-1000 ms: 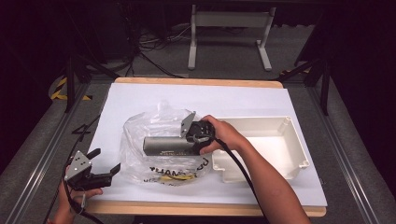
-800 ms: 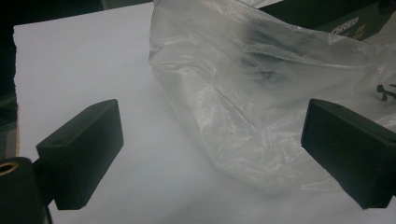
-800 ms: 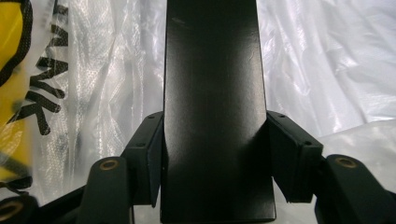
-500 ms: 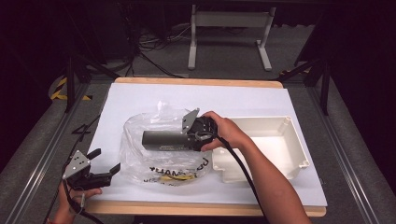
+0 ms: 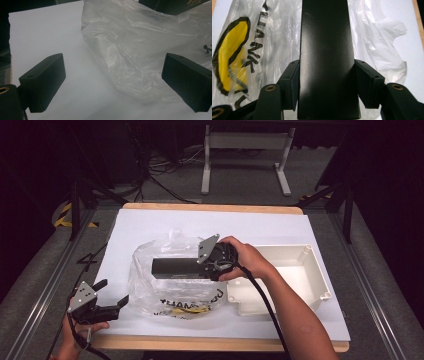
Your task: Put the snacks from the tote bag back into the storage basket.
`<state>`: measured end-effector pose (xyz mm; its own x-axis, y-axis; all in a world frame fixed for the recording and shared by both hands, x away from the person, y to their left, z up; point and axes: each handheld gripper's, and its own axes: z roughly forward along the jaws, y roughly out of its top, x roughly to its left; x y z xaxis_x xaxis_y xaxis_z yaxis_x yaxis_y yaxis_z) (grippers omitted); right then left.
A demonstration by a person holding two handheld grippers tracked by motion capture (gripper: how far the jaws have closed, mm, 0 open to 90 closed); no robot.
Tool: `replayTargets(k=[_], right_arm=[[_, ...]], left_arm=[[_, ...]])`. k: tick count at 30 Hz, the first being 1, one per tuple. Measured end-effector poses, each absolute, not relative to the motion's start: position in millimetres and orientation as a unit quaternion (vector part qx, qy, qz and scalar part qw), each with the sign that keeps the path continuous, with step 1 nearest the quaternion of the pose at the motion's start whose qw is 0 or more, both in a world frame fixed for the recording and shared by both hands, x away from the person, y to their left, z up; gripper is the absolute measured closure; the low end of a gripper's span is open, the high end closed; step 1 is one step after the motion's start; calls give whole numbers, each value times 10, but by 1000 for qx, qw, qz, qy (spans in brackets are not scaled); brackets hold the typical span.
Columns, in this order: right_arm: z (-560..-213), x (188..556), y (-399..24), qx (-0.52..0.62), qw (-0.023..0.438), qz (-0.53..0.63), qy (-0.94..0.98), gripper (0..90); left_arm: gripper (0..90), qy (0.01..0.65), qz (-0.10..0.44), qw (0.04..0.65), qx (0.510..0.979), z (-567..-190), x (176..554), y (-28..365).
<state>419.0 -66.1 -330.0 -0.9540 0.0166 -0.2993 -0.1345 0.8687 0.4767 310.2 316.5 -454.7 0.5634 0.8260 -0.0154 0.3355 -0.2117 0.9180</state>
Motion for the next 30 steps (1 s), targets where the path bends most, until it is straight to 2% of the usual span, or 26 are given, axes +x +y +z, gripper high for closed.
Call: replayTargets(k=[13, 30], right_arm=[[-3106, 4087, -998, -30, 165, 246, 955, 431], [-2995, 3978, -1642, 5, 186, 247, 951, 431]], left_arm=[[59, 397, 252, 487, 736, -4543, 3100, 3165], [58, 397, 246, 492, 735, -4539, 3103, 3175]])
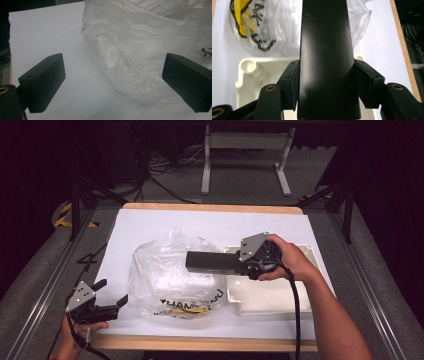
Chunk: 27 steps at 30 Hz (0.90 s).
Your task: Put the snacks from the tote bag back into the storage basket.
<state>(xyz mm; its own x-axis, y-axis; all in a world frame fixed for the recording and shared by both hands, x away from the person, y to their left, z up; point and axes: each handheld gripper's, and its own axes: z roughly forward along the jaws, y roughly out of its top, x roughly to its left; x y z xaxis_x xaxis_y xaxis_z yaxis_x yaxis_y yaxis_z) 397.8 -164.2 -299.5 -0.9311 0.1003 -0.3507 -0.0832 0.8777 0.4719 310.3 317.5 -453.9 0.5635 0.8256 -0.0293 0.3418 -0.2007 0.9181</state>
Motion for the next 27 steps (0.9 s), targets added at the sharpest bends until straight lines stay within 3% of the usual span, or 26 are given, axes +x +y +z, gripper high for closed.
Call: replayTargets(k=[14, 27], right_arm=[[-2829, 3807, -2465, 46, 202, 236, 949, 431], [-2916, 3790, -2777, 64, 194, 208, 957, 431]], left_arm=[[58, 396, 249, 487, 738, -4519, 3100, 3158], [58, 398, 251, 487, 736, -4515, 3102, 3176]])
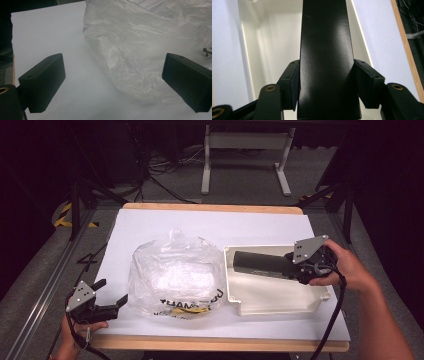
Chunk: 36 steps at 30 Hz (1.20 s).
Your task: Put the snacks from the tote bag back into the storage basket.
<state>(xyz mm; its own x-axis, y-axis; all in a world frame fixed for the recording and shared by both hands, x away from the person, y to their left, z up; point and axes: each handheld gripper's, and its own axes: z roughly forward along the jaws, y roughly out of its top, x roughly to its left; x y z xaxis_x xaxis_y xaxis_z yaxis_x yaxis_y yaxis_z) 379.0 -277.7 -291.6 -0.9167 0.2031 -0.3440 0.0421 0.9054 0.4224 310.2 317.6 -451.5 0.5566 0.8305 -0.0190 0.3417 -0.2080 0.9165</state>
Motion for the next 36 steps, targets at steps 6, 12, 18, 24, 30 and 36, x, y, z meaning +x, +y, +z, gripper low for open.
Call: replayTargets(k=[6, 12, 18, 24, 30, 36], right_arm=[[-3039, 3844, -2783, 60, 170, 192, 965, 430], [-3190, 3916, -2750, 52, 140, 173, 974, 430], [-3295, 3967, -2744, 45, 121, 161, 978, 429], [-3351, 3992, -2758, 43, 109, 171, 978, 429], [-3405, 4065, -2787, 36, 103, 153, 982, 427], [-3469, 4127, -2780, 43, 94, 118, 988, 426]], left_arm=[[58, 398, 250, 486, 737, -4518, 3103, 3180], [58, 397, 251, 484, 738, -4518, 3105, 3180], [58, 396, 250, 483, 740, -4522, 3108, 3174], [58, 394, 250, 483, 741, -4523, 3107, 3161], [58, 395, 249, 479, 743, -4528, 3108, 3158], [58, 394, 246, 478, 746, -4535, 3113, 3152]])
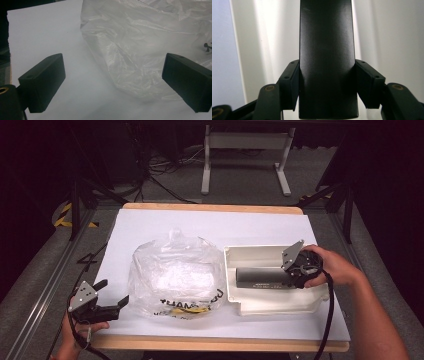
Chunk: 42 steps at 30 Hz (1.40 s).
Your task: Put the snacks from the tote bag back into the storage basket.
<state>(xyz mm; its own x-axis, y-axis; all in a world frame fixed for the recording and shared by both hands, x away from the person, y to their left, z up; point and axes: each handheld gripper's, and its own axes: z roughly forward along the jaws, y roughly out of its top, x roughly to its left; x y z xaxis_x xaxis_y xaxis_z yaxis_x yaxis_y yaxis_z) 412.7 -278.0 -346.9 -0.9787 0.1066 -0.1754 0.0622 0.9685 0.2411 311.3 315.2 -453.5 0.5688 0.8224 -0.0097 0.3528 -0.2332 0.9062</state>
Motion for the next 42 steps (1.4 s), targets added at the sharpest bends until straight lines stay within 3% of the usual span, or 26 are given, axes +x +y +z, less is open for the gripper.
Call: replayTargets(k=[18, 42], right_arm=[[-3641, 4242, -2747, 45, 92, 74, 992, 425], [-3663, 4272, -2715, 61, 123, 49, 989, 390]], left_arm=[[58, 394, 243, 477, 747, -4535, 3118, 3150], [57, 397, 241, 479, 745, -4537, 3120, 3150]])
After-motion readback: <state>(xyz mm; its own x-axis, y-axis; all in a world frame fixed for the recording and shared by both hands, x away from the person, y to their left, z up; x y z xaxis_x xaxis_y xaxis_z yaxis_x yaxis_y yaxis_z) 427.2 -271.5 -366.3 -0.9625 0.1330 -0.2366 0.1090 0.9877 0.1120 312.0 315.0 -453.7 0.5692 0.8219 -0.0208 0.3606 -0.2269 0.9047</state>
